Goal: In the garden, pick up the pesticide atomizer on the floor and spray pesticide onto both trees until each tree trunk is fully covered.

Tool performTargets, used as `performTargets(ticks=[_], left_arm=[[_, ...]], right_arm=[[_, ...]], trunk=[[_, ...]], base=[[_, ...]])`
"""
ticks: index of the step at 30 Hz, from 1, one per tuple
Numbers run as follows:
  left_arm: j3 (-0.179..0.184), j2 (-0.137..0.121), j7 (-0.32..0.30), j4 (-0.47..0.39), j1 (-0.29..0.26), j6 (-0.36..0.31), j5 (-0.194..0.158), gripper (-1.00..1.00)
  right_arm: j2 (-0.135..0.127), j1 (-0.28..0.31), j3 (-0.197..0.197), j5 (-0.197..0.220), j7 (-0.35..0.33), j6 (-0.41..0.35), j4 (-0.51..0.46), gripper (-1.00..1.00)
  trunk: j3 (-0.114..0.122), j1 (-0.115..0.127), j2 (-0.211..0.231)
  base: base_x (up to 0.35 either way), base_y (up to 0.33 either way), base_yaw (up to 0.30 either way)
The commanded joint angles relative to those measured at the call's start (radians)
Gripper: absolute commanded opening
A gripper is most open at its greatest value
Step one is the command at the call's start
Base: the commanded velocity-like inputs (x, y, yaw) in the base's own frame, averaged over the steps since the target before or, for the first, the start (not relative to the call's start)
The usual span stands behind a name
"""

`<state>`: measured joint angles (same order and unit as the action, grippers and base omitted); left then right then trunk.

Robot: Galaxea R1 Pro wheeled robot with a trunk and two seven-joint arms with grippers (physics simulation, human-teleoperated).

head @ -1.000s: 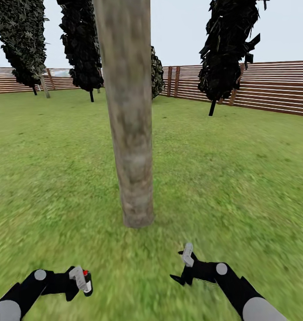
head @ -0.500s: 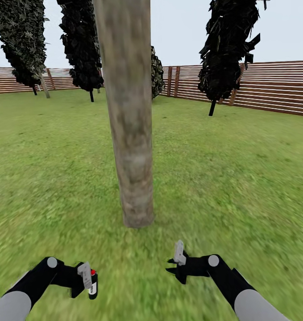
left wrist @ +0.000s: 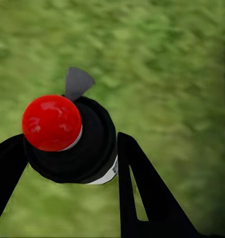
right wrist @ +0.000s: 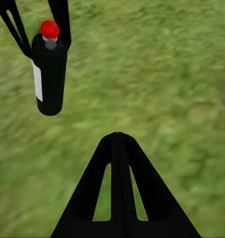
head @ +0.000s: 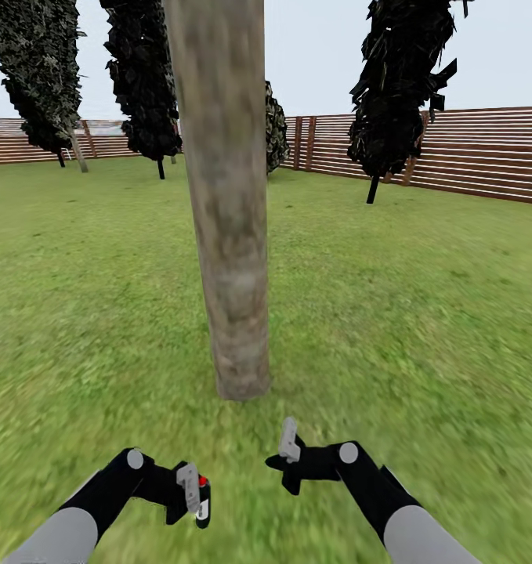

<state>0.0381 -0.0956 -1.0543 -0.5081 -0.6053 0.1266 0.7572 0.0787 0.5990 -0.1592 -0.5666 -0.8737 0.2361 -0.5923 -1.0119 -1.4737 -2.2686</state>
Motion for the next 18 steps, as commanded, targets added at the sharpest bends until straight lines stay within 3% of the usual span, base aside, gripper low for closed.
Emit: performTargets(ticks=[1,2,3,6,18], left_arm=[[0.008,0.005,0.000,-0.009,-0.002,0.006,0.007,-1.00],[0.024,0.021,0.001,-0.026,-0.003,0.001,0.007,-1.00],[0.051,0.054,0.004,-0.046,-0.005,-0.004,0.007,-1.00],[0.058,0.080,0.005,-0.072,-0.005,-0.022,0.007,-1.00],[0.056,0.098,0.047,-0.107,-0.001,-0.042,0.004,-1.00]], right_arm=[[0.005,0.000,0.001,-0.017,-0.001,0.005,-0.001,-1.00],[0.015,0.000,0.001,-0.023,-0.001,0.005,-0.002,-1.00],[0.025,0.001,0.001,-0.029,-0.001,0.005,-0.006,-1.00],[0.027,0.001,0.002,-0.030,-0.001,0.006,-0.007,-1.00],[0.027,0.001,0.002,-0.030,-0.001,0.006,-0.008,-1.00]], trunk=[[-0.001,0.000,0.000],[-0.001,0.000,0.000],[-0.001,0.000,0.000],[-0.001,0.000,0.000],[-0.001,0.000,0.000]], base=[[0.000,0.000,0.000],[0.000,0.000,0.000],[0.000,0.000,0.000],[0.000,0.000,0.000],[0.000,0.000,0.000]])
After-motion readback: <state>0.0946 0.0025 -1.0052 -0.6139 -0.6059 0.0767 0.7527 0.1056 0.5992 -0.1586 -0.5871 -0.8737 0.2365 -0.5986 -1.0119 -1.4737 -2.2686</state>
